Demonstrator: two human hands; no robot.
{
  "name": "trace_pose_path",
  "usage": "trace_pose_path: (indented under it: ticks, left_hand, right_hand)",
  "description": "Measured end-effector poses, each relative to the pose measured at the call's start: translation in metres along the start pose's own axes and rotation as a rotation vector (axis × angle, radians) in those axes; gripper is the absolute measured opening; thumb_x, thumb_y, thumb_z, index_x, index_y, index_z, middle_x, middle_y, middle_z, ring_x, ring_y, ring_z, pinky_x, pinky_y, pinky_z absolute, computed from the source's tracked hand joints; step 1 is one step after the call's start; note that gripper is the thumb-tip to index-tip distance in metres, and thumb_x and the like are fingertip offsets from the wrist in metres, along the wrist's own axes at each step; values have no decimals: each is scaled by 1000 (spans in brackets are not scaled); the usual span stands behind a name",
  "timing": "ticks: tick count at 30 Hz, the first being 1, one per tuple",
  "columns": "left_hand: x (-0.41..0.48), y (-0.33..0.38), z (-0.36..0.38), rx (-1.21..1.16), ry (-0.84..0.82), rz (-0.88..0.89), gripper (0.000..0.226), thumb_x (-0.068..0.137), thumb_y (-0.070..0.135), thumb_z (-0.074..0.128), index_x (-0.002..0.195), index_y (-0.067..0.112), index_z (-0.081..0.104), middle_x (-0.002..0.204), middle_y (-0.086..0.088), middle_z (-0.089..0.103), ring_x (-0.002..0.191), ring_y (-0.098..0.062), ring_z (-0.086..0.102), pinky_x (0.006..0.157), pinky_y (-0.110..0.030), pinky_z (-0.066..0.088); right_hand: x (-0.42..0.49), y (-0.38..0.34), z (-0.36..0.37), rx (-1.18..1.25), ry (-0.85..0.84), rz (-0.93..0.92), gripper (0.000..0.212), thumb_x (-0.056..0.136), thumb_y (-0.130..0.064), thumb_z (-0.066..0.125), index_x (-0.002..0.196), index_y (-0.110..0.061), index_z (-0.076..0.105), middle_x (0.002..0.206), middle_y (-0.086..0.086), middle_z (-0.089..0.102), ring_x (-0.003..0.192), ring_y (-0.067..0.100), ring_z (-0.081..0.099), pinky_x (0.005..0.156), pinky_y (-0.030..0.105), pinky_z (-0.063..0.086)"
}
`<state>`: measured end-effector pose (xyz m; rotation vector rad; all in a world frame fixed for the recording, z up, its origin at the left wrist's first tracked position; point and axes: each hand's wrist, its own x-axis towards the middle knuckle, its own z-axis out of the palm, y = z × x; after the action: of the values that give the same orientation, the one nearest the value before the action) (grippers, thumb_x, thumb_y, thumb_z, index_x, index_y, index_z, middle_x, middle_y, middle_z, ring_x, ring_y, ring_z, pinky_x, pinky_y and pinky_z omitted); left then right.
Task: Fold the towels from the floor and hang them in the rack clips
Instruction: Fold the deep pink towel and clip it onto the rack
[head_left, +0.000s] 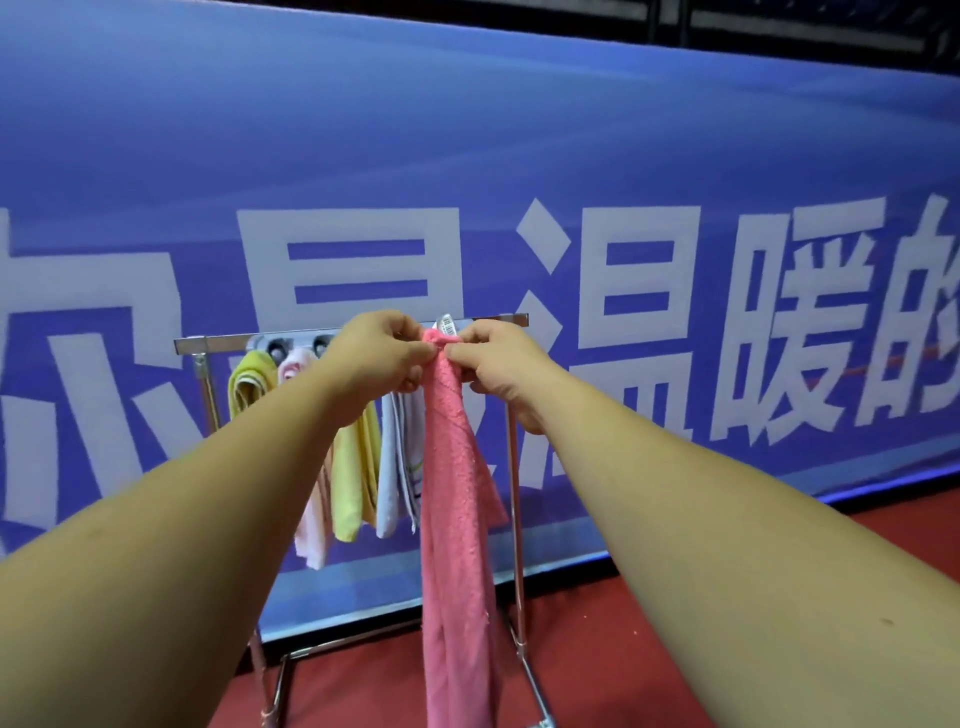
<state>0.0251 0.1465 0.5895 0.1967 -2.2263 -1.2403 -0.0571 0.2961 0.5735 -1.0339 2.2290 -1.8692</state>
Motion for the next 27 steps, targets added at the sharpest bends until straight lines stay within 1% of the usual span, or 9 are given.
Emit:
trace_pose_path:
  ticks: [2, 4, 6, 10, 14, 16, 19, 22, 27]
  left_hand:
    - [5, 5, -8, 10, -6, 3, 4, 96, 5, 71, 92, 7, 70, 78, -16, 68, 73, -26, 65, 87, -56, 63]
    - [11, 7, -16, 24, -11, 7, 5, 96, 6, 71, 92, 7, 70, 77, -15, 69, 72, -25, 66, 87, -54, 63]
    - [16, 8, -24, 51, -7, 10, 5, 96, 6, 71, 91, 8, 69, 77, -14, 69, 72, -23, 66, 85, -51, 64]
    - [26, 4, -42, 91, -18, -6, 3, 96, 7, 70, 94, 6, 69, 79, -14, 71, 70, -20, 70, 78, -44, 65]
    - [35, 0, -57, 134, 8, -14, 7, 94, 9, 71, 101, 9, 69, 77, -11, 76, 68, -19, 73, 76, -44, 65]
    - [38, 0, -63, 94, -2, -29, 22, 93, 10, 73, 114, 15, 67, 82, -12, 78, 69, -19, 73, 79, -45, 65]
    - [41, 1, -70, 31, -102, -71, 32, 96, 16, 74, 126, 24, 67, 80, -12, 72, 69, -20, 67, 70, -36, 63]
    - [46, 1, -74, 49, -151, -76, 14, 98, 17, 71, 109, 14, 79, 81, -10, 65, 71, -22, 60, 71, -34, 60]
    - [50, 0, -83, 101, -105, -43, 15, 96, 19, 69, 89, 14, 80, 83, -1, 74, 84, -14, 66, 85, -36, 57]
  right_hand:
    - [8, -6, 3, 18, 20, -18, 12, 98, -12, 65, 86, -16, 64, 85, 7, 68, 73, 18, 62, 65, 29, 55]
    - [18, -9, 5, 22, 45, -14, 12, 99, -14, 62, 89, -17, 65, 92, 11, 73, 78, 26, 67, 78, 44, 66]
    - [29, -13, 8, -32, 83, -23, 11, 99, -20, 62, 90, -22, 68, 99, 11, 75, 88, 32, 73, 83, 49, 66]
    - [46, -20, 20, -77, 113, -57, 10, 98, -25, 63, 92, -24, 70, 92, 2, 72, 78, 20, 64, 70, 39, 55]
    - [59, -30, 31, -104, 104, -87, 9, 99, -27, 65, 94, -23, 71, 90, -1, 71, 76, 18, 63, 65, 33, 51]
    - [64, -33, 34, -108, 86, -104, 9, 98, -28, 67, 93, -22, 72, 89, 0, 72, 74, 17, 64, 65, 33, 51]
    - [72, -35, 39, -138, 57, -136, 9, 94, -29, 72, 89, -22, 74, 89, 1, 75, 77, 20, 68, 72, 40, 57]
    - [79, -35, 41, -164, 31, -153, 9, 92, -31, 74, 86, -25, 75, 90, -1, 76, 84, 21, 71, 81, 44, 60]
    - [79, -39, 37, -105, -132, -143, 8, 96, -26, 75, 91, -20, 78, 87, 0, 74, 75, 15, 68, 71, 36, 56]
